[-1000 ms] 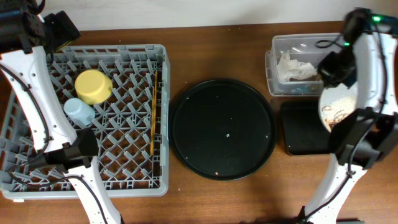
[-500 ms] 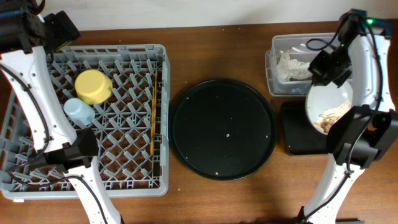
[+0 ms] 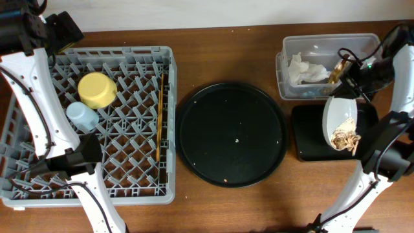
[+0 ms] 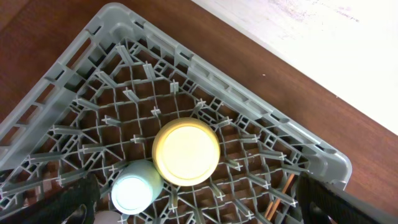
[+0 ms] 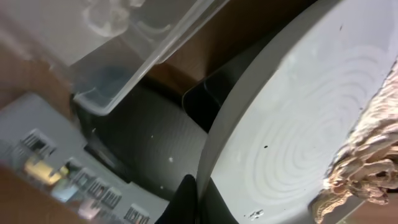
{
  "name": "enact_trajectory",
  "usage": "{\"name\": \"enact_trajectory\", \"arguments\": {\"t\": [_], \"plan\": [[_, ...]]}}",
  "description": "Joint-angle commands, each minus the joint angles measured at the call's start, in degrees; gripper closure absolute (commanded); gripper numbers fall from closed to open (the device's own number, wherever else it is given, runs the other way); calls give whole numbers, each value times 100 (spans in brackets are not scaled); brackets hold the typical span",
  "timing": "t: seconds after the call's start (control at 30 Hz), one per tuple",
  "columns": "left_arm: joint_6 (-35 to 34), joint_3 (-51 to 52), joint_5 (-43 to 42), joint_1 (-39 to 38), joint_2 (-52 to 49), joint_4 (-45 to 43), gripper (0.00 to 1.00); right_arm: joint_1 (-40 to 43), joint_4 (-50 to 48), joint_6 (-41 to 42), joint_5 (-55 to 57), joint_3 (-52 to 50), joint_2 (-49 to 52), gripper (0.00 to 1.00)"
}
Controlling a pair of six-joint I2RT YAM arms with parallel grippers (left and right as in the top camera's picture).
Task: Sort waste into correct bins and load items into the dishwasher rack
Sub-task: 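Tilt the plate with the right gripper to dump scraps onto the black tray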
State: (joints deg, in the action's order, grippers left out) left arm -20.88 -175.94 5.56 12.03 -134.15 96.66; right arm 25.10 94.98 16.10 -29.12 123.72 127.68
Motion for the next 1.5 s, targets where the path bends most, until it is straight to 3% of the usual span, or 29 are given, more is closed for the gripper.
{"name": "enact_trajectory", "arguments": {"t": [0.0, 0.07, 0.2, 0.4, 0.67, 0.73, 0.9, 1.0, 1.13, 1.2, 1.47], "plan": [[-92, 35, 7, 13, 7, 4, 1, 295, 63, -540, -737, 4, -68, 96], [-92, 35, 7, 13, 7, 4, 1, 492, 66, -640, -778, 4, -68, 96], [-92, 35, 7, 13, 7, 4, 1, 994, 236, -1510, -1897, 4, -68, 96], [-94, 35, 7, 13, 7, 4, 1, 1475, 236, -1611, -2396, 4, -68, 96], [-92, 35, 7, 13, 7, 4, 1, 1469, 238, -1259, -2566, -11, -417, 96], [-92, 35, 7, 13, 7, 4, 1, 1467, 238, -944, -2122, -44, -647, 96], [-94, 35, 7, 13, 7, 4, 1, 1320, 238, -1115, -1716, -531, -1001, 96], [-92, 35, 7, 13, 7, 4, 1, 1285, 59, -1781, -2317, -1010, -994, 96], [-92, 35, 7, 13, 7, 4, 1, 1287, -396, -1853, -2505, -1145, -994, 96], [-94, 35, 7, 13, 7, 4, 1, 1290, -221, -2319, -2983, -1145, -994, 96], [-92, 35, 7, 13, 7, 4, 1, 1355, 238, -1897, -3230, -1154, -997, 96]]}}
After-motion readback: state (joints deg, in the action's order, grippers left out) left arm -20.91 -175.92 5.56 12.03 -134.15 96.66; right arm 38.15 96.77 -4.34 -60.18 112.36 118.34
